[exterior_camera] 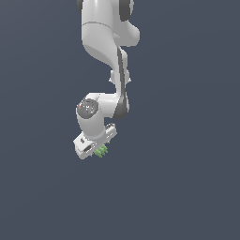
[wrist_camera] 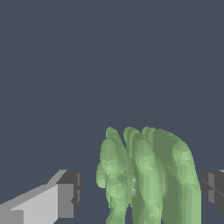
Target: Pick up the object and move it to a goal position.
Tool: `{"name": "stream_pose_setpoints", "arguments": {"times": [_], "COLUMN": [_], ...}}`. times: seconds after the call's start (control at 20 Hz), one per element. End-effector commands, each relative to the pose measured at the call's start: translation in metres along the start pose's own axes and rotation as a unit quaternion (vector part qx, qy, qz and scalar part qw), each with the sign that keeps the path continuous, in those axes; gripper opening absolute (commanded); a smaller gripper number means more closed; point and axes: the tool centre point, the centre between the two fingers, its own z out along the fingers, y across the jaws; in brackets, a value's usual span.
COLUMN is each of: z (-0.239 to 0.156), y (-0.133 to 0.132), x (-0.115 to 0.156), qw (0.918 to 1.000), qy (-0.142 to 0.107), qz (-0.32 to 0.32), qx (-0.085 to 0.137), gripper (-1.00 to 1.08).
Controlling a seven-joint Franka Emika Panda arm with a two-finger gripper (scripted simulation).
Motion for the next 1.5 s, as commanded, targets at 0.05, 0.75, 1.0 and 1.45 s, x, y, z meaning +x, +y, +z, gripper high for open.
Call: {"name": "stream_pose_setpoints", "arguments": {"times": [0.05, 0.75, 1.0, 1.45], "z": [0.008, 0.007, -0.003, -0.059], "y": [0.001, 0.001, 0.003, 0.009], "x": [0.001, 0.001, -0.002, -0.019], "qw": [1.0000, 1.0000, 1.0000, 1.0000], "qy": [0.000, 0.000, 0.000, 0.000], "qz": [0.000, 0.000, 0.000, 0.000], "qx": [-0.001, -0.001, -0.001, -0.001], "gripper": [1.00, -1.00, -1.00, -1.00]}}
